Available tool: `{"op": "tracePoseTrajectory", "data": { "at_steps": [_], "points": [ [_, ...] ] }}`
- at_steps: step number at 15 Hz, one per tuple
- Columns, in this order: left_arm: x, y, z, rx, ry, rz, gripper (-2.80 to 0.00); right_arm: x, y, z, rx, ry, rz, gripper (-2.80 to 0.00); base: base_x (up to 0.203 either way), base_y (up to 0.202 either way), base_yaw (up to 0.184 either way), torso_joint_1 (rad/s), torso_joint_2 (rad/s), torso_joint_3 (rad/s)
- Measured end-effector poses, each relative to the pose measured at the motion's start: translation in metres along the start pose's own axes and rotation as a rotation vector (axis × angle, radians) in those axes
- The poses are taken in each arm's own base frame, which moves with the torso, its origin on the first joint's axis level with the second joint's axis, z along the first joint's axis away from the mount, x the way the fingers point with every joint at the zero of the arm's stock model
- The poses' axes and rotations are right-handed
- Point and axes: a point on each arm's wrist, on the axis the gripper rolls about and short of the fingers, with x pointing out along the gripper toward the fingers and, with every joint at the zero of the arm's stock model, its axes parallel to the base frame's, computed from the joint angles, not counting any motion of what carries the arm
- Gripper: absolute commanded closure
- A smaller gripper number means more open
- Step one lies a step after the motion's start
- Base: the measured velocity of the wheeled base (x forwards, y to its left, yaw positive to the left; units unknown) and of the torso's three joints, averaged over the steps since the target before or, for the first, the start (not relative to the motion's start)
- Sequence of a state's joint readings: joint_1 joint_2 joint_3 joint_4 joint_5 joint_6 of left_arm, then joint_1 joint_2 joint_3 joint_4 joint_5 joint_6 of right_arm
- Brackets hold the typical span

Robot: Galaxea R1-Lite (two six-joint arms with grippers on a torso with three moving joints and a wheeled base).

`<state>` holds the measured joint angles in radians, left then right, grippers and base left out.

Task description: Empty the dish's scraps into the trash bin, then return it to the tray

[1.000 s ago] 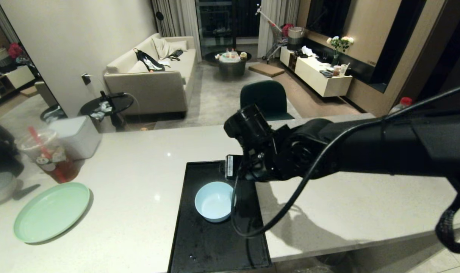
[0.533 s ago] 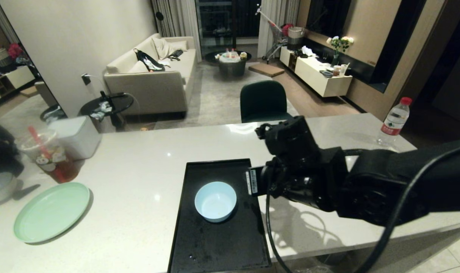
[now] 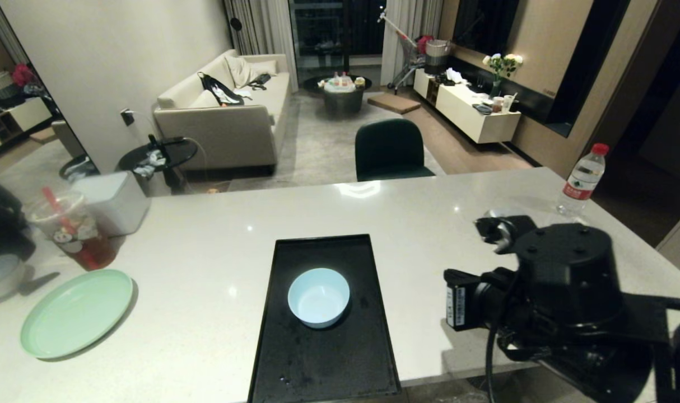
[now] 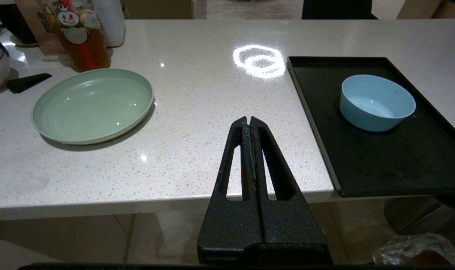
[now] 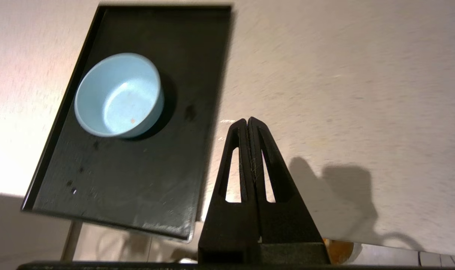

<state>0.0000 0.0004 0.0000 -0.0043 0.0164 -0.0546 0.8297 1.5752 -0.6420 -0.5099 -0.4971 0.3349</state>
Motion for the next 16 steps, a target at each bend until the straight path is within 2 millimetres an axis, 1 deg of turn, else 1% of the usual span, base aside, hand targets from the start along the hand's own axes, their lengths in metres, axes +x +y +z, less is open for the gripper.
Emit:
{"op": "tracePoseTrajectory", "data": {
  "at_steps": [2, 4, 5, 7, 10, 11, 13, 16],
  "points": [
    [0.0, 0.0, 0.0, 0.0, 0.0, 0.0, 0.0, -0.014, -0.023, 0.001, 0.035, -0.071, -0.056, 0.0, 0.0, 0.0, 0.0, 0.0, 0.0, 0.0],
    [0.0, 0.0, 0.0, 0.0, 0.0, 0.0, 0.0, -0.026, -0.056, -0.002, 0.045, -0.122, -0.154, 0.0, 0.0, 0.0, 0.0, 0.0, 0.0, 0.0],
    [0.0, 0.0, 0.0, 0.0, 0.0, 0.0, 0.0, -0.033, -0.068, -0.005, 0.037, -0.153, -0.187, 0.0, 0.0, 0.0, 0.0, 0.0, 0.0, 0.0],
    [0.0, 0.0, 0.0, 0.0, 0.0, 0.0, 0.0, -0.052, -0.089, -0.006, -0.008, -0.243, -0.249, 0.0, 0.0, 0.0, 0.0, 0.0, 0.0, 0.0],
    [0.0, 0.0, 0.0, 0.0, 0.0, 0.0, 0.0, -0.087, -0.118, -0.015, -0.102, -0.357, -0.363, 0.0, 0.0, 0.0, 0.0, 0.0, 0.0, 0.0],
    [0.0, 0.0, 0.0, 0.0, 0.0, 0.0, 0.0, -0.1, -0.126, -0.02, -0.119, -0.395, -0.394, 0.0, 0.0, 0.0, 0.0, 0.0, 0.0, 0.0],
    [0.0, 0.0, 0.0, 0.0, 0.0, 0.0, 0.0, -0.124, -0.137, -0.03, -0.133, -0.46, -0.41, 0.0, 0.0, 0.0, 0.0, 0.0, 0.0, 0.0],
    [0.0, 0.0, 0.0, 0.0, 0.0, 0.0, 0.0, -0.155, -0.144, -0.052, -0.144, -0.485, -0.418, 0.0, 0.0, 0.0, 0.0, 0.0, 0.0, 0.0]
  ]
}}
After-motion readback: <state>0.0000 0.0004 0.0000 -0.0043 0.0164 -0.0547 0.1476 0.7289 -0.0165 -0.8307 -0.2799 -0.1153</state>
